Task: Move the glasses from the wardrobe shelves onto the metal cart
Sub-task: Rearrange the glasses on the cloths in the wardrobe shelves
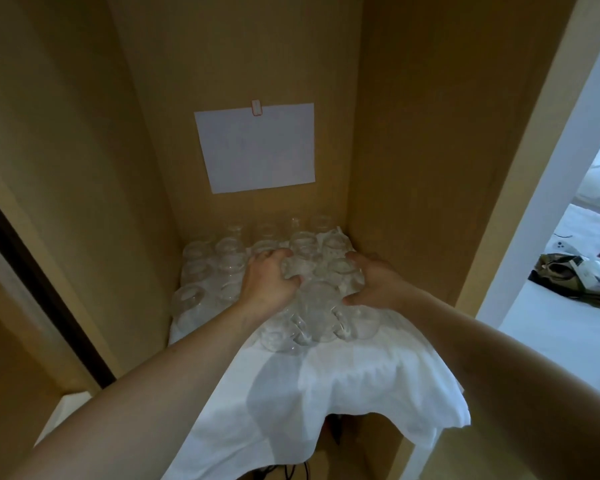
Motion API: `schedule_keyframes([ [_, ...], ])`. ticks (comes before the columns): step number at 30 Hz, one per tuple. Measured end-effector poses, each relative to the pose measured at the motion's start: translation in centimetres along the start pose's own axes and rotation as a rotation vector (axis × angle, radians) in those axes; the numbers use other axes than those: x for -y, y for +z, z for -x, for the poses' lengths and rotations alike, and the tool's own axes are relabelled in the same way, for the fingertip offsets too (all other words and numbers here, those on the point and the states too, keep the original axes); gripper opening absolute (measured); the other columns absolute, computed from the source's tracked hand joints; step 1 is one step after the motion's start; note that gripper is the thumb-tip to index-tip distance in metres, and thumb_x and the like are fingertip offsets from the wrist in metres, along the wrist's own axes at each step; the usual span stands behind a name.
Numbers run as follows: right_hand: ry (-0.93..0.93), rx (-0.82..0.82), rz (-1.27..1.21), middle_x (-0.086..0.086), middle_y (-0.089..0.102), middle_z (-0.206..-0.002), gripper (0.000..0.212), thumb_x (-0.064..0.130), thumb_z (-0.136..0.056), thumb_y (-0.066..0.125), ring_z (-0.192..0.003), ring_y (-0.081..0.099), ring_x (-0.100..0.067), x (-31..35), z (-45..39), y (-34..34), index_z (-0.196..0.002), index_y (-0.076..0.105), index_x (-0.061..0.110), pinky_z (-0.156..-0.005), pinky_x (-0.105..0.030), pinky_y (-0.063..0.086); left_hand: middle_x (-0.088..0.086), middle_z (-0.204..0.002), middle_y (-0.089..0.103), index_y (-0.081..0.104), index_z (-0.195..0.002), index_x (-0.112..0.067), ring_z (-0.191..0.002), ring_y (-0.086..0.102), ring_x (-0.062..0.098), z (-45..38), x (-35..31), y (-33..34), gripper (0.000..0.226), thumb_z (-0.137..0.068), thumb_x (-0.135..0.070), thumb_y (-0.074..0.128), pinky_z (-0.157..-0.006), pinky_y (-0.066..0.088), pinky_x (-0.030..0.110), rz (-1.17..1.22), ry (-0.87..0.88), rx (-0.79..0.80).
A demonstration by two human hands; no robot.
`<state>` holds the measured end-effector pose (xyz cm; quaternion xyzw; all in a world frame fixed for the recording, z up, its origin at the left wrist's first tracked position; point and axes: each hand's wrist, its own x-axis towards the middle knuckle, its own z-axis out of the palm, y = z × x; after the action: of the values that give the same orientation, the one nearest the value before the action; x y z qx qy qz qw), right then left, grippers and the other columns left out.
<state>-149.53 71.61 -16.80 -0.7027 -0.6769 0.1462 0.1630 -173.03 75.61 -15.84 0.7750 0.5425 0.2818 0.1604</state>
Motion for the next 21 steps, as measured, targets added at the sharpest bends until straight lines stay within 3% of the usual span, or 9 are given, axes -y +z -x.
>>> schedule_keyframes([
  [4,-0.026,-0.042,0.019,-0.010,0.031,-0.160,0.101,0.041,-0.075,0.086,-0.143,0.035,-0.027,3.2,-0.4,0.1,-0.157,0.029,0.024,-0.111,-0.033,0.039,0.004,-0.145,0.055,0.057,-0.139,-0.026,-0.137,0.043,0.030,-0.7,1.1,-1.2,0.059,-0.085,-0.040,0.074,-0.111,0.039,0.038,0.001,0.011,0.030],
  [9,-0.041,-0.087,0.084,-0.006,0.045,-0.150,0.100,0.060,-0.068,0.080,-0.141,0.039,-0.030,7.1,-1.5,1.2,-0.152,0.035,0.032,-0.111,-0.042,0.041,0.009,-0.142,0.056,0.055,-0.142,-0.022,-0.134,0.045,0.034,-2.0,2.7,-3.0,0.062,-0.087,-0.043,0.073,-0.108,0.043,0.040,-0.025,0.004,0.061],
  [12,-0.048,-0.092,0.088,-0.007,0.046,-0.148,0.095,0.057,-0.070,0.080,-0.139,0.039,-0.031,8.9,-2.9,1.8,-0.152,0.037,0.030,-0.112,-0.044,0.040,0.010,-0.137,0.061,0.058,-0.139,-0.019,-0.130,0.050,0.035,-3.3,3.9,-3.4,0.063,-0.083,-0.044,0.073,-0.105,0.047,0.041,-0.021,-0.016,0.061],
  [15,-0.076,-0.087,0.127,-0.005,0.049,-0.146,0.089,0.057,-0.073,0.077,-0.137,0.043,-0.029,10.3,-4.5,1.7,-0.150,0.039,0.033,-0.109,-0.037,0.040,0.009,-0.130,0.066,0.061,-0.135,-0.020,-0.124,0.056,0.035,-4.6,4.7,-3.3,0.062,-0.080,-0.046,0.072,-0.101,0.050,0.043,-0.035,-0.068,0.066],
  [18,-0.080,-0.056,0.148,-0.001,0.049,-0.147,0.080,0.051,-0.083,0.074,-0.136,0.044,-0.023,11.1,-7.5,1.4,-0.151,0.040,0.028,-0.089,-0.021,0.031,0.005,-0.122,0.070,0.066,-0.125,-0.026,-0.116,0.060,0.034,-6.9,5.8,-2.8,0.057,-0.074,-0.051,0.062,-0.098,0.052,0.043,-0.084,-0.095,0.060],
  [21,-0.095,-0.004,0.073,-0.003,0.045,-0.151,0.085,0.052,-0.082,0.074,-0.139,0.043,-0.025,11.9,-11.1,1.4,-0.154,0.036,0.028,-0.102,-0.025,0.037,0.007,-0.119,0.069,0.067,-0.121,-0.026,-0.113,0.060,0.034,-9.6,7.0,-3.1,0.055,-0.073,-0.049,0.056,-0.097,0.051,0.043,-0.131,-0.107,0.064],
])
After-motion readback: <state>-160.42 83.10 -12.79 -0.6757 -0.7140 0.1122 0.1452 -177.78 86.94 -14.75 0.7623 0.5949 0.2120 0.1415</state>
